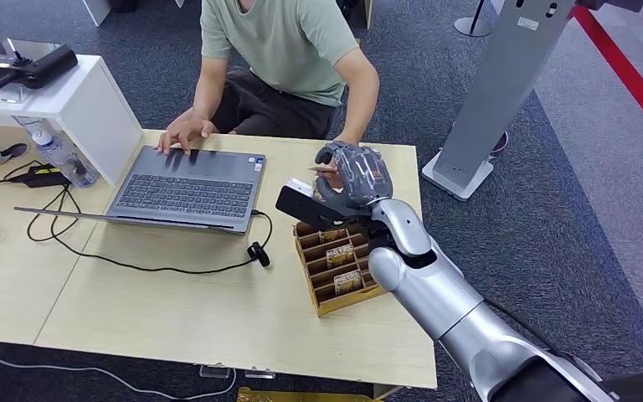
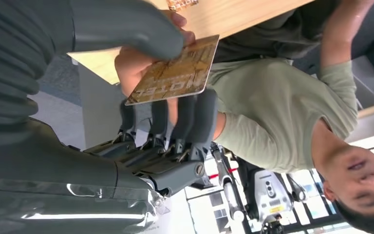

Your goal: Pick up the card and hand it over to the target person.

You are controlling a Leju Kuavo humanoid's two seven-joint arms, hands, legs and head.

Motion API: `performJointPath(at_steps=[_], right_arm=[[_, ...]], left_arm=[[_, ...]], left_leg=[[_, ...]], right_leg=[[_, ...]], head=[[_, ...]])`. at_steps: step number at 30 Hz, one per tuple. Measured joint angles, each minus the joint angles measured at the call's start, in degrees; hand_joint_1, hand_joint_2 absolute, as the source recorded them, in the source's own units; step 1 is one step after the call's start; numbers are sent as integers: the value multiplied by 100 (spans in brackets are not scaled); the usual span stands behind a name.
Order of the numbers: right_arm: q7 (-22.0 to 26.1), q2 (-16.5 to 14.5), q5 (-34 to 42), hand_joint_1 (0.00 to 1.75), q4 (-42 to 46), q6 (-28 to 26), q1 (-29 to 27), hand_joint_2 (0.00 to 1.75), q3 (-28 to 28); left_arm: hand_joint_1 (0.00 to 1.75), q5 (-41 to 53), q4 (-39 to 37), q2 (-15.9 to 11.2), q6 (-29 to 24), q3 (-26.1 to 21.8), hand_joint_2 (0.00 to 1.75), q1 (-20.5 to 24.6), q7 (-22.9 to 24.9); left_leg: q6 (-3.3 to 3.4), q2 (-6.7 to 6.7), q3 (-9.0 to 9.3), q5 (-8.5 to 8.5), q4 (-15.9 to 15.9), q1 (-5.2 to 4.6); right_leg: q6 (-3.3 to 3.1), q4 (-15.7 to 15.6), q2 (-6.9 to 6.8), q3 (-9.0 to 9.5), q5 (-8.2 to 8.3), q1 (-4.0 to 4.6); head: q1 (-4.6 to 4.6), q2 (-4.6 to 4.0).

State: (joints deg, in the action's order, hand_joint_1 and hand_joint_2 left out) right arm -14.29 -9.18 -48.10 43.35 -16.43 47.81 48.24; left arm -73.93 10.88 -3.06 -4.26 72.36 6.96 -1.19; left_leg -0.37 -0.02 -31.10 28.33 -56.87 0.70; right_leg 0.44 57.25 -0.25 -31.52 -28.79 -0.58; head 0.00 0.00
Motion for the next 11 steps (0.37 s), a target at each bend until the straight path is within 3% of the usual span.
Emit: performJointPath(at_steps=[6, 11], right_arm=[[24, 144, -8, 0, 542, -50, -115, 175, -167], [132, 434, 349, 0, 1562, -70, -327, 175, -445]], left_arm=[[0, -113, -1, -14, -24, -78, 0, -7, -4], [0, -198, 4, -8, -40, -132, 0, -16, 7]], left_leg=[[1, -4, 0, -5, 6, 0], [2, -11, -8, -3, -1, 1]], right_leg=[[-1, -7, -3, 0, 4, 1], [0, -2, -11, -4, 0, 1]], head=[[0, 0], [0, 0]])
